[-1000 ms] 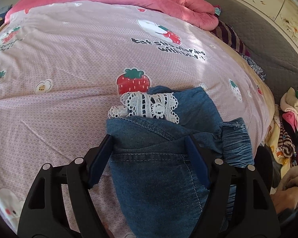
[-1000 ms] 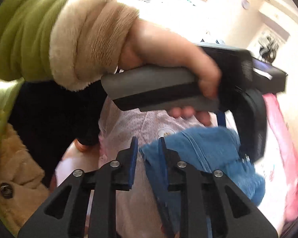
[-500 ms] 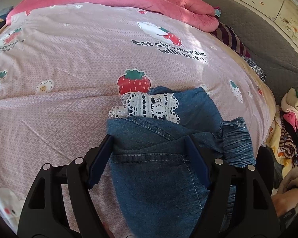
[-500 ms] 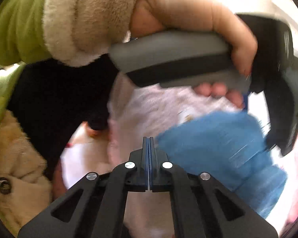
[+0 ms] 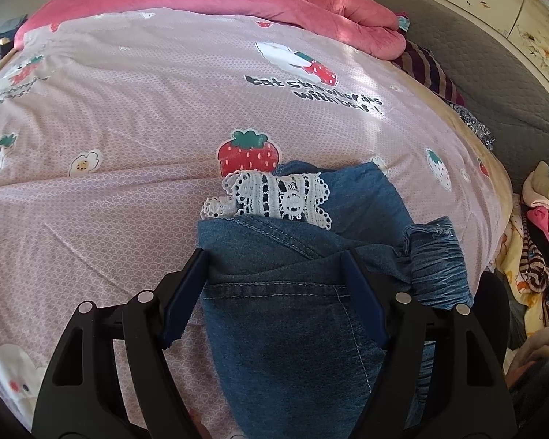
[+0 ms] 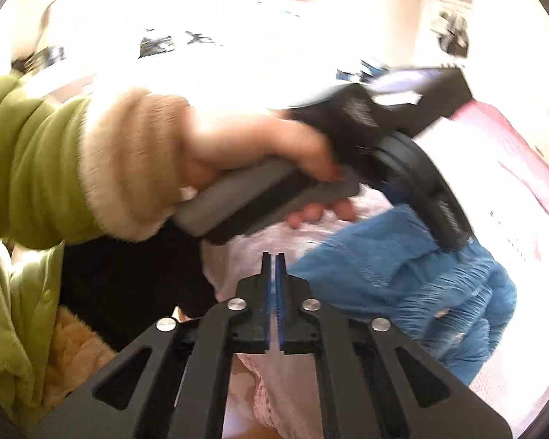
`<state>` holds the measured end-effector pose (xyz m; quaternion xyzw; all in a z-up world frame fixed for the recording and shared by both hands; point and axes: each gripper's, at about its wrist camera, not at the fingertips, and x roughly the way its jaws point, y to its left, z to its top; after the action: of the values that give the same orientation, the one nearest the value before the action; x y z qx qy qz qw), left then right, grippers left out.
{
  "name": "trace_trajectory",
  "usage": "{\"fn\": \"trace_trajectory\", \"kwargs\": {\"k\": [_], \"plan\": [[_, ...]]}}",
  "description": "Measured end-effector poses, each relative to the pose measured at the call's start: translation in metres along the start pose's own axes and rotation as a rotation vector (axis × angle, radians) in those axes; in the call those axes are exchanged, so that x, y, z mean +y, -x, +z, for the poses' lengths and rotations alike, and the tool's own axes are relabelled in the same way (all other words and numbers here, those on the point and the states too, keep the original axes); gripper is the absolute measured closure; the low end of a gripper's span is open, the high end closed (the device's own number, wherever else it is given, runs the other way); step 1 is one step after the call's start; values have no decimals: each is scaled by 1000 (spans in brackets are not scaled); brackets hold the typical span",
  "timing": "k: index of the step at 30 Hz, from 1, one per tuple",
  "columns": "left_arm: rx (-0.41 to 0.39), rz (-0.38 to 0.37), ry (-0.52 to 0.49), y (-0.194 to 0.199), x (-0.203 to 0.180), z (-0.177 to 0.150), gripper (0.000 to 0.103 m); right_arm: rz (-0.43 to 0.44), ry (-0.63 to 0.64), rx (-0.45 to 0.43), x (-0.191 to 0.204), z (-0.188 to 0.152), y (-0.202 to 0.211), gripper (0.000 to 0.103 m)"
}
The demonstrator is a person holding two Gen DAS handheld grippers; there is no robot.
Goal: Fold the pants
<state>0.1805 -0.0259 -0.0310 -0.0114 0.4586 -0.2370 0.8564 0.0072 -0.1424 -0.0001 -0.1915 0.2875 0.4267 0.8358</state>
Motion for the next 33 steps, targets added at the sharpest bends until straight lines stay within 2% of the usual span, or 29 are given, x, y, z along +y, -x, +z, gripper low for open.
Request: {"fn": "trace_trajectory", "kwargs": {"k": [3,6,10,13,15,17,18,22,25,26,28,33], "plan": [[-2,3,1,0,0,-1,37,-5,-116,86,-20,-10,-4,95],[-7,5,-4,-1,-1,-1,37,-15,-237,130,-37,-27,-7,98],[-13,17,-3,-4,-1,-1,36,63,-418,113,-58,-43,-5,99],[-34,32,-3,-5,-2,-1,35,61,-395,102,-53,-35,9,95],[-55,36,-5,-1,-3,-1,35,59,-362,86,-43,-29,16,87],[-61,31,-14,5,-4,-1,35,59,-339,59,-34,-25,27,63],[-74,29,-6,10,-3,0,35,59,-328,36,-29,-22,35,59],[-122,31,13,32,-1,4,30,46,-324,-27,-19,-19,59,55],[-160,45,22,51,0,4,26,14,-341,-83,-24,-17,77,44],[-171,46,29,56,1,3,25,-7,-348,-100,-31,-24,82,36],[-190,54,43,68,2,-2,23,-62,-365,-128,-42,-24,92,29],[-220,99,43,85,-1,-16,19,-177,-450,-167,-64,-28,98,17]]}}
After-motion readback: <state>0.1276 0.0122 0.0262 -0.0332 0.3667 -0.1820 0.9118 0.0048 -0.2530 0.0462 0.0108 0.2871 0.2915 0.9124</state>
